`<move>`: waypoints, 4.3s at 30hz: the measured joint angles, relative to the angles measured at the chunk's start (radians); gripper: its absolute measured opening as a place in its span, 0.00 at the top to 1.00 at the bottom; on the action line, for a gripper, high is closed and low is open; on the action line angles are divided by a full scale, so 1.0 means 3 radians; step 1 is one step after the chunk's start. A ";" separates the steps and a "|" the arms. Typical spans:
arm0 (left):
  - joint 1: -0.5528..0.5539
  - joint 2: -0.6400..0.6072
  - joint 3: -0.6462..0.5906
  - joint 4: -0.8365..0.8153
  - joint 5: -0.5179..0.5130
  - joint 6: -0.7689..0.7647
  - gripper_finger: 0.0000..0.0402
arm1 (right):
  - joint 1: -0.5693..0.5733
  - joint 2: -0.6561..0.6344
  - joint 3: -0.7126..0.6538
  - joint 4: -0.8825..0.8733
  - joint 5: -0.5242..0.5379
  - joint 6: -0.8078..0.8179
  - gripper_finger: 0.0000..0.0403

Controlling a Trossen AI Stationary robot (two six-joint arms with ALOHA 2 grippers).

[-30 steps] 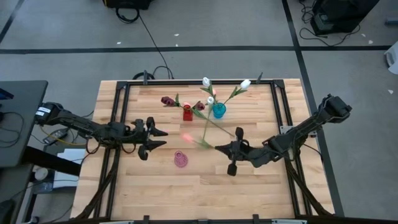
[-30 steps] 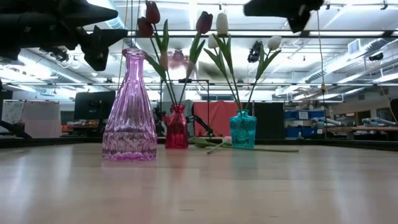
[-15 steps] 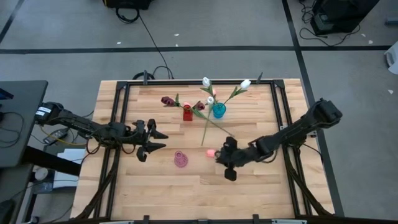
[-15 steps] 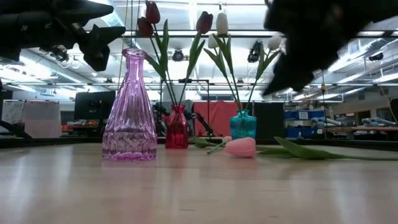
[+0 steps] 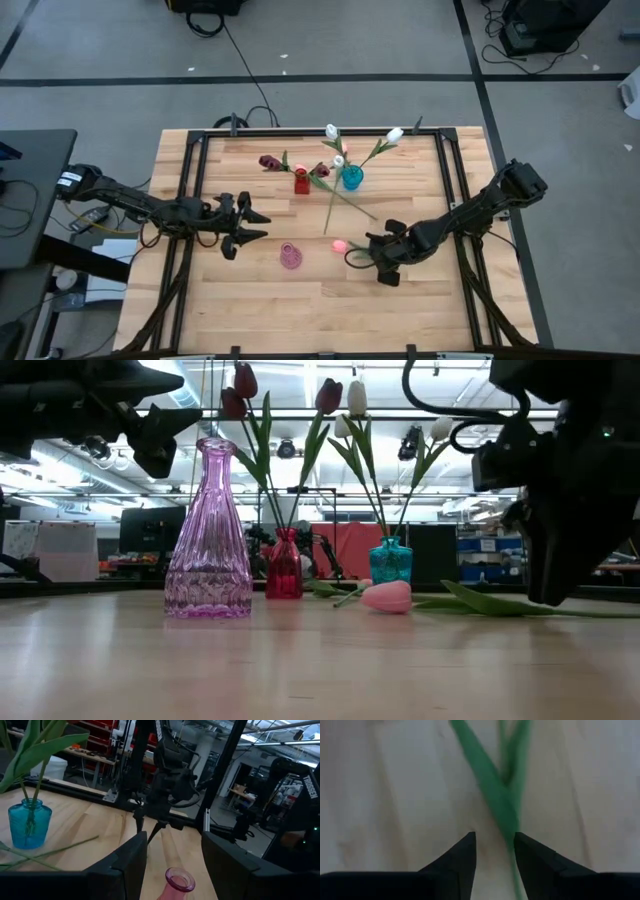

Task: Sort flowers into vase by color
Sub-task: Put the left pink flower into the pink vase

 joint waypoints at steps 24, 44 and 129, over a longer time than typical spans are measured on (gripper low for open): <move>0.0000 0.0012 0.0000 -0.0114 0.0199 0.0000 0.52 | -0.0025 0.0140 0.0196 -0.0616 -0.0186 -0.0075 0.94; 0.0000 0.0012 0.0000 -0.0115 0.0221 0.0026 0.52 | 0.0057 0.0211 0.0120 -0.0493 -0.0050 -0.0068 0.61; -0.0109 0.0755 0.0266 -0.0188 0.0102 0.0224 0.52 | -0.0746 0.0980 0.1339 0.3780 -0.0628 -0.1915 0.87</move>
